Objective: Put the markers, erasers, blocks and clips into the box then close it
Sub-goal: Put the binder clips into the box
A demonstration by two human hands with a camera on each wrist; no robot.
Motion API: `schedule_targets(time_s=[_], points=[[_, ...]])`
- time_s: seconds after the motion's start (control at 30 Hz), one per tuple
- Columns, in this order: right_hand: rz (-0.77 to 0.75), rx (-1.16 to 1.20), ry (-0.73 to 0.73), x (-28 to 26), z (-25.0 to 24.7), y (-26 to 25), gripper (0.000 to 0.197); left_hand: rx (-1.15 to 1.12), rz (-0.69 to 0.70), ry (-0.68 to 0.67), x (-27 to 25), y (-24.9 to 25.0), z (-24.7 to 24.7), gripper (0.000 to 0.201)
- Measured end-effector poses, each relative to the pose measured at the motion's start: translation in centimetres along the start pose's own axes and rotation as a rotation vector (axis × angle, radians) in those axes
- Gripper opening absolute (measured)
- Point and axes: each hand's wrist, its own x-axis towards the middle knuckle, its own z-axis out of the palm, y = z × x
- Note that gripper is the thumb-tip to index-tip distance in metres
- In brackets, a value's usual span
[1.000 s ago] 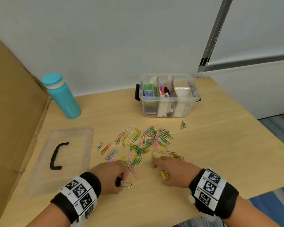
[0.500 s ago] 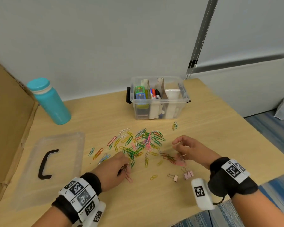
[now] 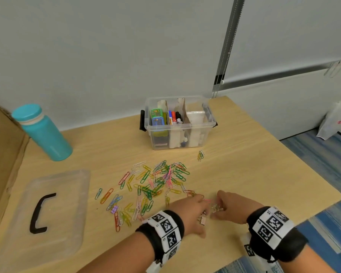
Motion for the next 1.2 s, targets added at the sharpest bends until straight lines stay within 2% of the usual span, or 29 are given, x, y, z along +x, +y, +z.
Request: schedule_targets(time_s=[0.13, 0.27, 0.4, 0.5, 0.63, 0.73, 0.8, 0.87, 0.97, 1.1, 1.2], points=[[-0.033, -0.006, 0.003, 0.1, 0.0, -0.2, 0.028, 0.01, 0.006, 0.031, 0.7, 0.1, -0.1, 0.034], [-0.028, -0.045, -0.007, 0.4, -0.1, -0.4, 0.03, -0.015, -0.034, 0.05, 0.0, -1.5, -0.2, 0.03], [-0.04, -0.015, -0.043, 1.2, -1.5, 0.0, 0.035, -0.148, -0.106, 0.205, -1.3, -4.1, -0.7, 0.022], [-0.091, 0.127, -0.027, 1.1, -3.4, 0.0, 0.033, -0.272, -0.167, 0.314, -2.9, -6.2, -1.2, 0.017], [-0.254, 0.253, 0.113, 1.5, -9.8, -1.3, 0.016, -0.365, -0.294, 0.471, -4.0, -8.3, -2.9, 0.018], [-0.368, 0.333, 0.358, 2.4, -15.4, -3.3, 0.018, -0.392, -0.383, 0.546, -4.2, -9.6, -3.9, 0.02], [-0.387, 0.36, 0.521, 4.0, -18.4, -4.6, 0.021, -0.439, -0.42, 0.592, -4.2, -10.0, -4.2, 0.017], [-0.356, 0.385, 0.597, 6.4, -20.9, -5.6, 0.027, -0.472, -0.442, 0.615, -4.2, -10.1, -4.2, 0.015], [-0.256, 0.327, 0.512, 10.0, -23.4, -7.3, 0.03, -0.481, -0.465, 0.603, -4.2, -10.1, -4.1, 0.017], [-0.12, 0.037, 0.488, 14.1, -25.2, -8.8, 0.041, -0.494, -0.482, 0.602, -4.1, -9.8, -3.7, 0.017], [-0.077, -0.036, 0.416, 15.8, -25.7, -9.0, 0.045, -0.509, -0.498, 0.601, -3.9, -9.5, -3.4, 0.017]])
